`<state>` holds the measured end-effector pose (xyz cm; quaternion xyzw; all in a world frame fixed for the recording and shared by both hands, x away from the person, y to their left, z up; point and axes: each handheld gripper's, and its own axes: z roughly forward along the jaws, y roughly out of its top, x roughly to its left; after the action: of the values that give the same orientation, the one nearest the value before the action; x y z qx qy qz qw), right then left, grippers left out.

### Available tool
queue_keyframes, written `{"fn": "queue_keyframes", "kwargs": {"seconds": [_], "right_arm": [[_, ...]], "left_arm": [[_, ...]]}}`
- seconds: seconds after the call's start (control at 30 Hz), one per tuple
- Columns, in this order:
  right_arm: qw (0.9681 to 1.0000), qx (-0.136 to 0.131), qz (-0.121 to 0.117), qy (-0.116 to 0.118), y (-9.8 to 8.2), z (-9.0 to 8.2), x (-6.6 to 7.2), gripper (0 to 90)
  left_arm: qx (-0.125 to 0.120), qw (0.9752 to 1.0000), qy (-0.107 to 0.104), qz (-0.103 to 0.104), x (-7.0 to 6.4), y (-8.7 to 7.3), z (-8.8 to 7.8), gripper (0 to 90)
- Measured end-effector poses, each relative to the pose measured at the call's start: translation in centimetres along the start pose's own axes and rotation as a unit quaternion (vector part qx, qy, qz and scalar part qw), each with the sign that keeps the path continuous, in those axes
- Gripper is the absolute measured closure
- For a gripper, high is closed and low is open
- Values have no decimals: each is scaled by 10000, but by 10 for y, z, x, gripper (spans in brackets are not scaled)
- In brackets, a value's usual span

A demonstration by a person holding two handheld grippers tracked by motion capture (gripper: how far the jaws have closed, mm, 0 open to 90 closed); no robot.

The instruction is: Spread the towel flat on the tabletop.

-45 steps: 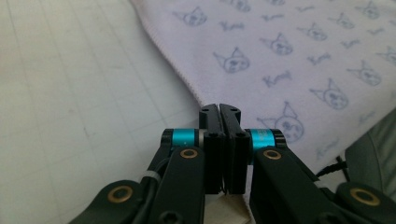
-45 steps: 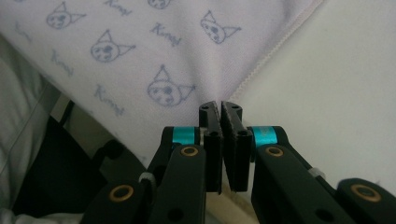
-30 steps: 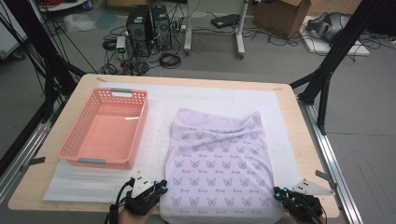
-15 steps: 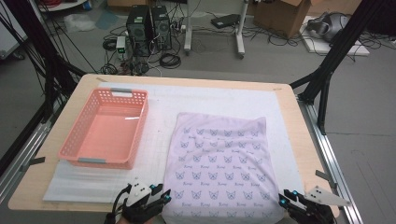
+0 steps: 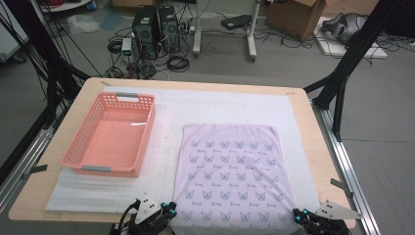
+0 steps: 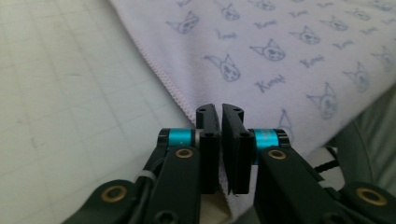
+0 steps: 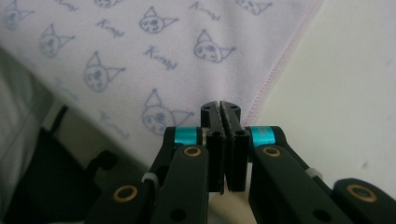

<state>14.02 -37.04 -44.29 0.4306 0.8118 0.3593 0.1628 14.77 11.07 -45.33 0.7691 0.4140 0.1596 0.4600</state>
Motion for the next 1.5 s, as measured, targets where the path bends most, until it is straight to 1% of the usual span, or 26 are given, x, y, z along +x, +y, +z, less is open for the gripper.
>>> {"fn": "queue_keyframes", "kwargs": {"seconds": [0.03,0.07,0.1,0.13,0.2,0.27,0.33,0.37,0.4,0.43,0.5,0.57,0.63,0.67,0.77,0.83,0.93,1.0,1.07,1.17,1.2,1.23,1.3,1.37,1.43,1.5], "right_arm": [[10000,-29,18,24,-2,0,0,860],[9999,-98,49,4,-2,-1,0,793],[9998,-179,106,-4,0,-1,-1,773],[9996,-273,119,-13,2,0,-2,764],[9991,-374,118,-147,8,3,-2,725],[9985,-388,229,-309,15,10,-3,697],[9984,-273,249,-424,18,20,-5,691],[9987,-188,248,-414,17,24,-6,720],[9987,-228,217,-409,16,24,-6,798],[9990,-137,274,-325,16,21,-7,885],[9993,-63,282,-241,13,15,-10,888],[9992,-88,314,-229,8,10,-10,887],[9992,-151,338,-155,7,8,-10,853],[9991,-199,343,-150,8,7,-9,788],[9982,-384,422,-203,13,8,-11,703],[9977,-460,411,-278,15,10,-13,694],[9970,-520,454,-355,19,13,-16,688],[9963,-536,506,-435,21,15,-19,688],[9954,-570,551,-529,23,18,-26,689],[9939,-587,685,-633,28,23,-37,688],[9936,-582,718,-643,31,25,-41,688],[9937,-580,683,-670,34,27,-45,688],[9934,-573,691,-720,46,35,-55,676],[9940,-571,625,-695,58,45,-64,669],[9951,-574,553,-577,69,59,-72,668],[9955,-527,540,-581,78,74,-80,643]], "left_arm": [[-121,9999,1,13,0,1,0,753],[-194,9998,-8,-48,1,4,2,616],[-243,9997,22,-68,3,6,3,556],[-274,9996,30,-89,6,8,5,554],[-307,9993,91,-175,11,10,9,529],[-279,9992,107,-248,17,11,13,522],[-295,9988,111,-363,22,12,14,526],[-310,9987,123,-374,25,12,12,528],[-326,9985,132,-411,26,11,11,528],[-351,9983,133,-437,27,11,10,533],[-372,9982,138,-456,30,11,8,537],[-394,9980,139,-484,32,12,8,537],[-378,9981,131,-463,32,12,10,535],[-359,9983,108,-440,33,13,11,536],[-372,9983,66,-445,34,15,15,534],[-370,9982,57,-474,36,18,17,520],[-381,9975,45,-594,41,23,21,489],[-340,9977,13,-589,44,26,26,489],[-326,9978,-31,-575,46,29,31,489],[-313,9981,-109,-514,51,34,38,488],[-335,9981,-126,-510,52,36,40,487],[-352,9979,-182,-506,54,39,42,484],[-361,9975,-240,-549,58,43,47,477],[-372,9975,-277,-542,61,47,52,475],[-368,9974,-316,-538,64,51,56,473],[-365,9974,-355,-514,67,54,60,472]]}}
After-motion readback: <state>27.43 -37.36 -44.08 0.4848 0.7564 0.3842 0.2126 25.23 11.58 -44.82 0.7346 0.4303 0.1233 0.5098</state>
